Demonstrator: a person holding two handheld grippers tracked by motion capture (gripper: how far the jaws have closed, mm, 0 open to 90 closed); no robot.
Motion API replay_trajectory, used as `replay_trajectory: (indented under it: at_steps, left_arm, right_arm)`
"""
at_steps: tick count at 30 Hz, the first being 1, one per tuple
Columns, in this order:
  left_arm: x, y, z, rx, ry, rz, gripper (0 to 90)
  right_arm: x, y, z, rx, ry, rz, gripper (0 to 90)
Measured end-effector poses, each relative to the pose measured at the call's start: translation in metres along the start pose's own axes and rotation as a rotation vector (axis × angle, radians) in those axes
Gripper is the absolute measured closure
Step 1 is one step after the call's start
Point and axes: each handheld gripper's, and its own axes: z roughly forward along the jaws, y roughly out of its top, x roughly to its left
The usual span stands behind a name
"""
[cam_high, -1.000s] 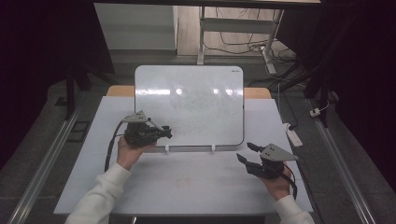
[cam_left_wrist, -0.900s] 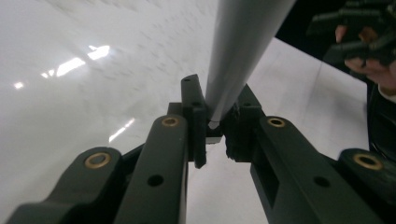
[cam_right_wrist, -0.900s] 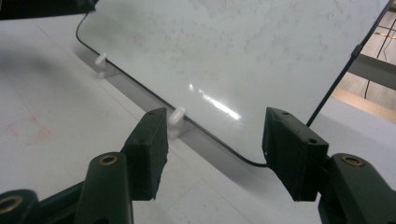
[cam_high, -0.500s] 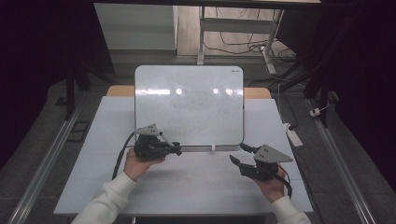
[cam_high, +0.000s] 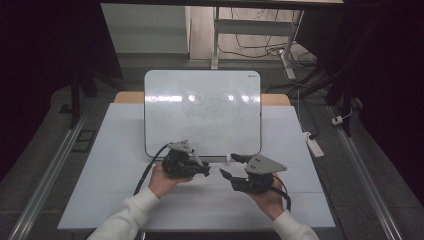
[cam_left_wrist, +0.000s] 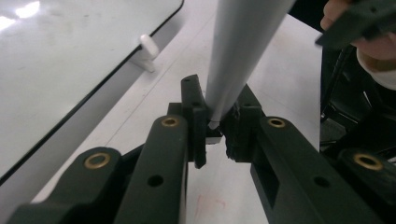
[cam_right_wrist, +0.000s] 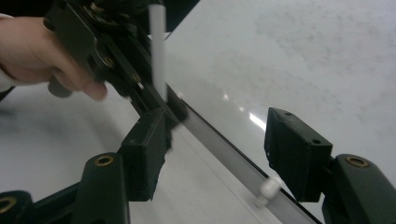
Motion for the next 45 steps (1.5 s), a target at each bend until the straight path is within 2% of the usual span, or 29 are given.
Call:
replay_trajectory:
  at_steps: [4,9,14,18,22,25,28,30,32,33,35,36,38,39,42,45]
  left_arm:
    - [-0.004,0.003,0.008,0.017,-0.007,0.012,78.6]
    - [-0.007,0.005,0.013,0.032,-0.004,0.027,78.6]
    - [-0.008,0.005,0.015,0.035,0.001,0.03,78.5]
    - [-0.009,0.006,0.016,0.036,0.009,0.037,78.6]
    - [-0.01,0.007,0.018,0.04,0.023,0.042,78.5]
    - [-0.01,0.006,0.02,0.027,0.034,0.043,77.9]
    - [-0.011,0.006,0.019,0.007,0.053,0.048,73.4]
    - [-0.013,0.005,0.016,-0.007,0.078,0.05,60.0]
    - [-0.015,0.003,0.01,-0.02,0.109,0.057,50.5]
    - [-0.017,0.0,0.004,-0.028,0.137,0.063,46.7]
    - [-0.018,-0.009,-0.009,-0.034,0.189,0.073,41.1]
    - [-0.019,-0.015,-0.016,-0.039,0.219,0.073,38.4]
    - [-0.019,-0.029,-0.033,-0.042,0.271,0.072,35.8]
    - [-0.02,-0.035,-0.039,-0.045,0.29,0.07,34.9]
    - [-0.02,-0.061,-0.063,-0.057,0.345,0.036,34.3]
    - [-0.019,-0.081,-0.08,-0.064,0.385,0.013,34.4]
  right_arm:
    - [0.007,0.008,0.013,0.006,0.026,0.005,36.8]
    - [0.013,0.017,0.025,0.009,0.03,0.017,37.8]
    - [0.017,0.021,0.034,0.043,0.04,0.028,53.2]
    - [0.023,0.023,0.04,0.077,-0.004,0.008,66.3]
    - [0.025,0.023,0.044,0.094,-0.021,0.014,78.8]
    - [0.028,0.023,0.045,0.103,-0.028,0.002,80.6]
    - [0.028,0.023,0.043,0.086,-0.039,0.004,80.9]
    - [0.025,0.024,0.04,0.069,-0.044,0.016,81.0]
    - [0.019,0.025,0.035,0.054,-0.061,0.023,81.0]
    - [0.016,0.026,0.032,0.046,-0.071,0.029,81.0]
    - [0.003,0.027,0.025,0.039,-0.102,0.056,81.1]
    - [-0.007,0.027,0.02,0.038,-0.136,0.066,81.0]
    - [-0.025,0.026,0.015,0.042,-0.166,0.124,81.0]
    - [-0.039,0.025,0.013,0.043,-0.177,0.174,81.0]
    - [-0.065,0.026,0.012,0.07,-0.22,0.233,81.0]
    - [-0.091,0.027,0.018,0.118,-0.249,0.292,81.0]
